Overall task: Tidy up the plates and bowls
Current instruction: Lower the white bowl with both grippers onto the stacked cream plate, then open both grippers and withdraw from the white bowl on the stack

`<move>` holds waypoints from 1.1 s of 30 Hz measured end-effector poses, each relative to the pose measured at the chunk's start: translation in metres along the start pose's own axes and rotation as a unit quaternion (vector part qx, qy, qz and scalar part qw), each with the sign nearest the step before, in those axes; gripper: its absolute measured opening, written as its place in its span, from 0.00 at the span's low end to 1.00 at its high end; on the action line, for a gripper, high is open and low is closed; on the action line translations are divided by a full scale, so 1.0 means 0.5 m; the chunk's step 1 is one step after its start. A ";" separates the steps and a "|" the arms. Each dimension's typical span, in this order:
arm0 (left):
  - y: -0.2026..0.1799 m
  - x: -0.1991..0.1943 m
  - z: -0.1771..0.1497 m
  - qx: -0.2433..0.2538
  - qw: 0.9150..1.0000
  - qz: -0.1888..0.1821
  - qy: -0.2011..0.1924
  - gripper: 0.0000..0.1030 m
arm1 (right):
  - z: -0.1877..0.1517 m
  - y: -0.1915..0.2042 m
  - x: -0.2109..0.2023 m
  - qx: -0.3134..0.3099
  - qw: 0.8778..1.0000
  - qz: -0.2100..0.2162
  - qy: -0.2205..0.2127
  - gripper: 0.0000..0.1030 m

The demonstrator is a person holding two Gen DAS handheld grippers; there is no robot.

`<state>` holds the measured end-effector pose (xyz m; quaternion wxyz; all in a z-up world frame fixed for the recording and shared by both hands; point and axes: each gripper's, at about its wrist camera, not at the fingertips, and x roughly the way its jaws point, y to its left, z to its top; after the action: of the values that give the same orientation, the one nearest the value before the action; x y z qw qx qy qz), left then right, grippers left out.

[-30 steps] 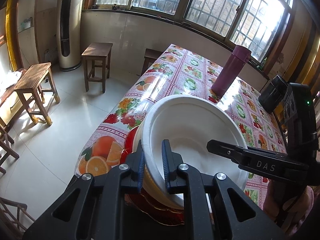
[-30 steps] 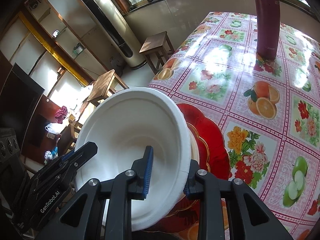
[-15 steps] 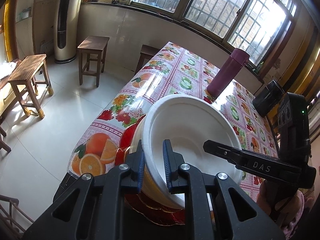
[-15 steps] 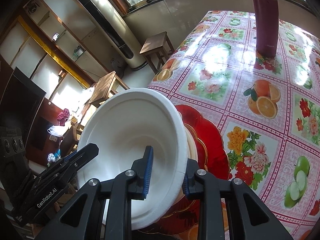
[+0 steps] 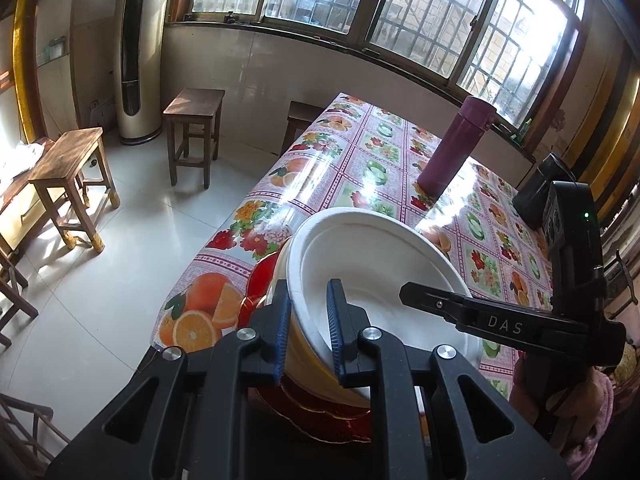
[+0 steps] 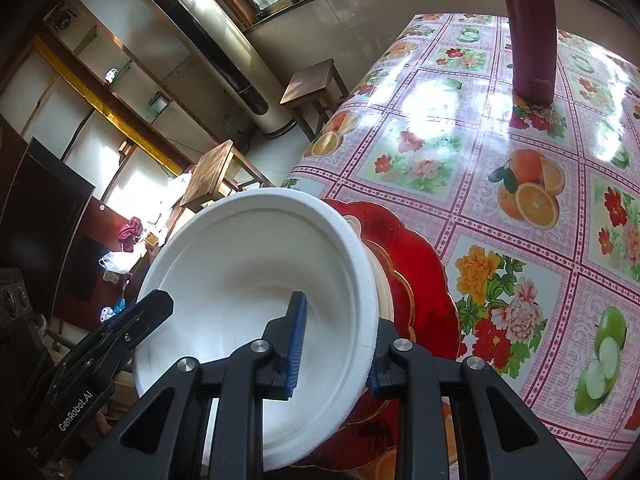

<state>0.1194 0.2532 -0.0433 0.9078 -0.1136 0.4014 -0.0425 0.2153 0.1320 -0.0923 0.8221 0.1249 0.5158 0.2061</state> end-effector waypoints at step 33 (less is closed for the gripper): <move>-0.016 -0.014 -0.019 0.022 0.992 0.117 -0.032 0.81 | -0.022 -0.011 -0.089 -0.020 0.994 0.048 -0.092 0.48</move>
<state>0.1076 0.2450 -0.0426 0.9214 -0.0475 0.3812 0.0593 0.1897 0.1064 -0.0641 0.8574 0.1515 0.4272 0.2436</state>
